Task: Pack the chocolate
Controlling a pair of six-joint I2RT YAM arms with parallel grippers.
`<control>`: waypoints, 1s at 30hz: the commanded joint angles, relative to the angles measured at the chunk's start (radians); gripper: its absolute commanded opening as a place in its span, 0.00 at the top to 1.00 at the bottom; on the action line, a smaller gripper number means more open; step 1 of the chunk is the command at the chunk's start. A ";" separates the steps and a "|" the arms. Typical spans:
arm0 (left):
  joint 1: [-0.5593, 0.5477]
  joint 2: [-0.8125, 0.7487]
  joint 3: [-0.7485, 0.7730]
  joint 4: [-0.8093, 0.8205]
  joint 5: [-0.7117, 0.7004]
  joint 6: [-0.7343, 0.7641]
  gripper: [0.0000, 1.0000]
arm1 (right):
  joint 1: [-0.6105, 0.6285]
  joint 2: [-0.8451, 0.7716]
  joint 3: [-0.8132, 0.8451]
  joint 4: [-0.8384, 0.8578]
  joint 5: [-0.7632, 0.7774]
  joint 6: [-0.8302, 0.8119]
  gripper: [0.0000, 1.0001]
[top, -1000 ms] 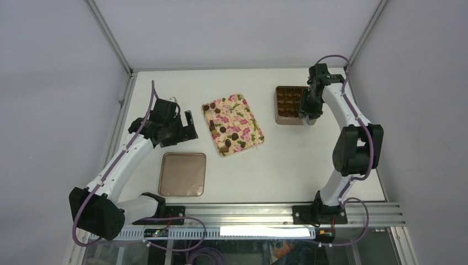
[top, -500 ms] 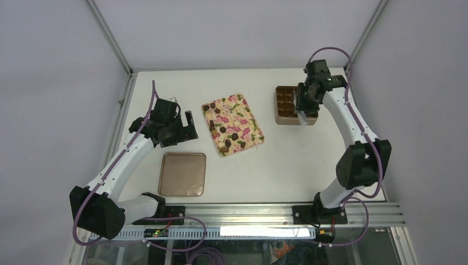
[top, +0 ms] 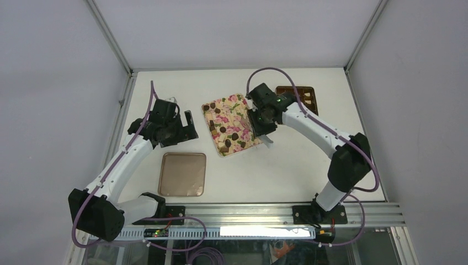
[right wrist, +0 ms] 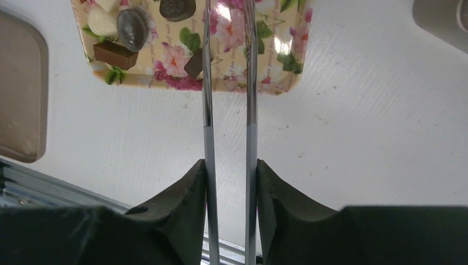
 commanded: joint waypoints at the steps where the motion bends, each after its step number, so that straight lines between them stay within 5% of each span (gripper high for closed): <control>1: 0.011 -0.040 -0.006 0.050 0.008 -0.007 0.01 | 0.048 0.041 0.040 0.028 0.041 -0.005 0.63; 30: 0.012 -0.036 -0.007 0.046 0.000 0.009 0.01 | 0.145 0.304 0.217 -0.018 0.227 -0.012 0.57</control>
